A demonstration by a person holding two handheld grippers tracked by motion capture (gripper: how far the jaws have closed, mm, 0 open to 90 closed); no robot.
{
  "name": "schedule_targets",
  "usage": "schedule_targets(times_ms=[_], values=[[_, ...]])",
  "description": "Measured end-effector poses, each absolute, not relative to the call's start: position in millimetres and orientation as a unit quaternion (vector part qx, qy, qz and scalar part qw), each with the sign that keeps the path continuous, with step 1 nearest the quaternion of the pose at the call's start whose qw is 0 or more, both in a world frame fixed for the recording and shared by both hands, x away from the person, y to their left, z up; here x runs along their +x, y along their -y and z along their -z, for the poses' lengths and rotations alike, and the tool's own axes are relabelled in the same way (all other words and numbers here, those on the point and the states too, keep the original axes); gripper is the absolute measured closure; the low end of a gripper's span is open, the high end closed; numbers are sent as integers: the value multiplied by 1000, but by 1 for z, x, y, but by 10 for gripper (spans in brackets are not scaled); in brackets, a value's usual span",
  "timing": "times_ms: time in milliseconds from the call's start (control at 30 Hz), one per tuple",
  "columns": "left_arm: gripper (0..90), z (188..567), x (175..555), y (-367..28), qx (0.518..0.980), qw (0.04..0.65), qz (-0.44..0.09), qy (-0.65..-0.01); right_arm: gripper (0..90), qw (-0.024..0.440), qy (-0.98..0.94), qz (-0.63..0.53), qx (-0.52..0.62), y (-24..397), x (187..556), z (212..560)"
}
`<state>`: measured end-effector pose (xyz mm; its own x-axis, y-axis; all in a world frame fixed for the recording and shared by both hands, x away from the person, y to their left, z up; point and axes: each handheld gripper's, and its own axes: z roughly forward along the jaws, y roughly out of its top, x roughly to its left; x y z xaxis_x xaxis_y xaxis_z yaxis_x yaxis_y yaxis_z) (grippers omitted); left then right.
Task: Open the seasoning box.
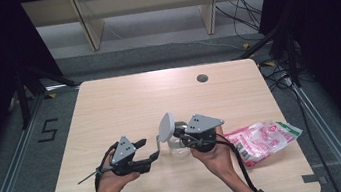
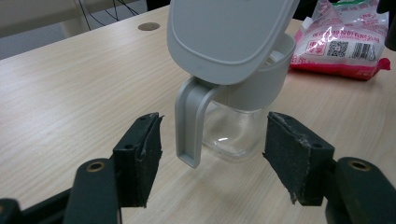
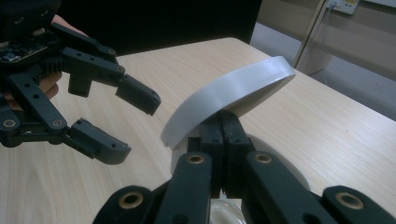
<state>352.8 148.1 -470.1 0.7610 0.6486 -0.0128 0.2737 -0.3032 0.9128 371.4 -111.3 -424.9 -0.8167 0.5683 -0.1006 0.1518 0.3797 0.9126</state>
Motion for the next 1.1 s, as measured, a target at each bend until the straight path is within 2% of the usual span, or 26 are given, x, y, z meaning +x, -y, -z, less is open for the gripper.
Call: schedule_targets(times_ms=[600, 900, 967, 1100], values=[[356, 475, 349, -151, 784, 511, -187, -299, 900, 203, -807, -514, 209, 96, 370, 424], [347, 482, 348, -152, 787, 507, -181, -303, 796, 205, -803, -511, 227, 111, 369, 422], [339, 483, 348, -152, 787, 507, -181, -301, 724, 202, -800, -511, 241, 119, 367, 423], [330, 483, 346, -152, 787, 507, -179, -303, 675, 217, -795, -505, 257, 139, 363, 425]])
